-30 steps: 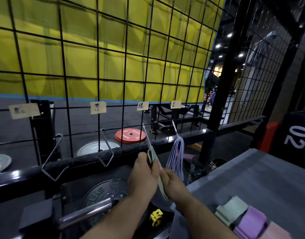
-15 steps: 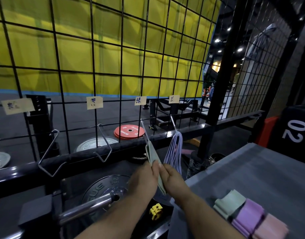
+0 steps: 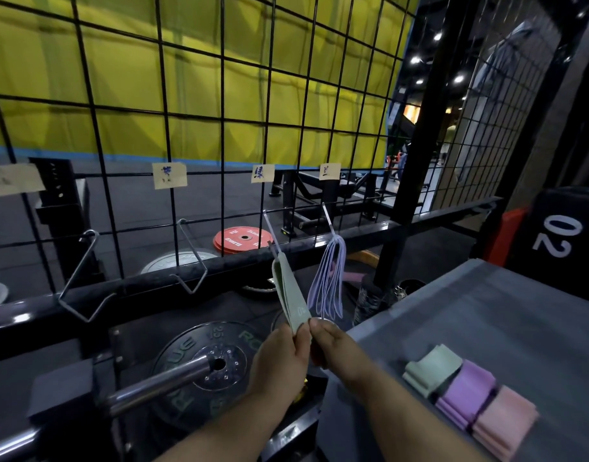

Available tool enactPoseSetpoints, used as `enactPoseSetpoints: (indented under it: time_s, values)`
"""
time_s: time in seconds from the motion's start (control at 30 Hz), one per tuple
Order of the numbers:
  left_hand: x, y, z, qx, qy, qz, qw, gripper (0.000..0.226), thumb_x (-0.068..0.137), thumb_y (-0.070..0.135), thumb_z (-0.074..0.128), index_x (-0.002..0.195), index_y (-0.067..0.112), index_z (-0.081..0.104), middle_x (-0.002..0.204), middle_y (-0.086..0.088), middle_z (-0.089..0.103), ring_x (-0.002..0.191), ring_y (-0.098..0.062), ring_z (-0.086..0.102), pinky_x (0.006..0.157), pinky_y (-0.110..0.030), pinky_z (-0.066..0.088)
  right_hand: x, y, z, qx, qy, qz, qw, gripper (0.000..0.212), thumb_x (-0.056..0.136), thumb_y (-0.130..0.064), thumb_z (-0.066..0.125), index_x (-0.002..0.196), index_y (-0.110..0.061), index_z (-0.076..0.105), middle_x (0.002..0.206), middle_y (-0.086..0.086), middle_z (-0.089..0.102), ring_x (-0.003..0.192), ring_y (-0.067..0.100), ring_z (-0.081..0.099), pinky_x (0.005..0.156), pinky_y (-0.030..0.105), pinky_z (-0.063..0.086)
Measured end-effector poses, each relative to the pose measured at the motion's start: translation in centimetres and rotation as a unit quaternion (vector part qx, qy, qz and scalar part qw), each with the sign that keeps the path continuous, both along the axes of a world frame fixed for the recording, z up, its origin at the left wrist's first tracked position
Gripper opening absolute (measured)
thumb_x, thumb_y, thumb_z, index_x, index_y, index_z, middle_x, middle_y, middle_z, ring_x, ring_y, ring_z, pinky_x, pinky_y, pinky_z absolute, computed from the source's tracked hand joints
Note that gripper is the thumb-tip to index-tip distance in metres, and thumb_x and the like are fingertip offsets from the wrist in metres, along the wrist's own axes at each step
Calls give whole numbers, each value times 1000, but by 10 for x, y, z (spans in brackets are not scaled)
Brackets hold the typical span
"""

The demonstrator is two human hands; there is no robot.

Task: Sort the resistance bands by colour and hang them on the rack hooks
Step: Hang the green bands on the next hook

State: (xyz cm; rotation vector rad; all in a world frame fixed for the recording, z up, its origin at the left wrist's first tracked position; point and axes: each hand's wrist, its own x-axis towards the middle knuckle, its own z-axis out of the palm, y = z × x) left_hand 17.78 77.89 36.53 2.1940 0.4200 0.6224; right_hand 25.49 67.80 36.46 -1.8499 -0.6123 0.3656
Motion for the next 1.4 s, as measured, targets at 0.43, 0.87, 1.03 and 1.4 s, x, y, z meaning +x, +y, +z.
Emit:
enactPoseSetpoints:
  time_s: [0.43,0.87,1.03,1.4]
  values:
    - [1,-4,-5,45,57,7,997,38,100,46,28,100,20,54,85,6,56,89,-19,60,69,-30,40,0,-3,-6,30,8,26,999,22,103,-13,40,83,-5,44,63,1,45,51,2,46,55,15,39]
    - [1,-6,-14,-2,64,-2,998,34,101,47,25,89,28,51,83,8,57,81,-13,56,73,-32,44,2,-1,-6,0,5,26,1000,16,102,-9,39,89,-5,48,64,5,46,54,8,46,56,23,40]
    - [2,-6,-11,8,74,20,997,34,102,43,27,99,23,54,87,6,55,82,-15,51,71,-30,39,-1,3,-3,9,36,19,999,19,101,-4,39,84,-5,45,62,6,42,45,4,44,48,17,36]
    - [6,-14,-31,-181,2,4,984,40,96,55,29,80,26,51,75,4,57,74,-16,56,65,-30,37,-5,-2,-1,18,23,18,999,18,103,-12,40,87,-8,48,63,7,42,53,12,40,49,20,35]
